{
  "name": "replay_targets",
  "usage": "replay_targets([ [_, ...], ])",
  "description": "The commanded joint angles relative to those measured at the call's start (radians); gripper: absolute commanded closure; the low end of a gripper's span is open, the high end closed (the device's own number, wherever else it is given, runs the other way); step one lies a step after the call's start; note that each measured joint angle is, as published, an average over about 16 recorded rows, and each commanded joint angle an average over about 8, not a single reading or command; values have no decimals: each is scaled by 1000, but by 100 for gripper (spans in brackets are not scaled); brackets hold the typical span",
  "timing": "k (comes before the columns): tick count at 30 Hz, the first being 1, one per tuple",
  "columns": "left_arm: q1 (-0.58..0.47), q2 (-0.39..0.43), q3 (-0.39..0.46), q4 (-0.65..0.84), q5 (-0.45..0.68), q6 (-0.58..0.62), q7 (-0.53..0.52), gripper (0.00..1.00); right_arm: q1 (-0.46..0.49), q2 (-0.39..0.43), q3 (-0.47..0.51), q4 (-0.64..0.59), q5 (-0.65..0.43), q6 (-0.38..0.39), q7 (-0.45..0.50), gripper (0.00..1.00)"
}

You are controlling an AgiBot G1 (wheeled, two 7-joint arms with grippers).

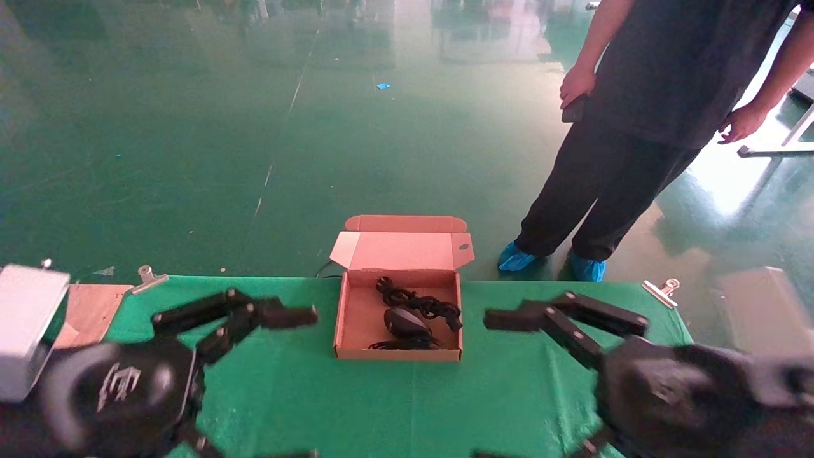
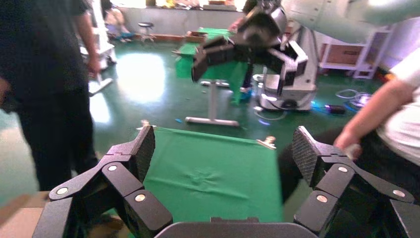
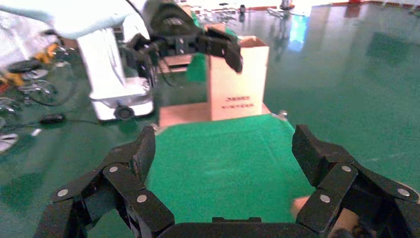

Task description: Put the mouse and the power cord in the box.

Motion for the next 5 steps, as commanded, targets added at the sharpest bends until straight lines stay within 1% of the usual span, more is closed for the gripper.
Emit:
replay_targets([
  [1,19,-16,-22,-51,2,7,-55,0,-27,33,39,33,31,-33,27,0],
  [5,27,-23,-32,-77,3,10,-78,0,-42,51,60,52,48,-51,39,0],
])
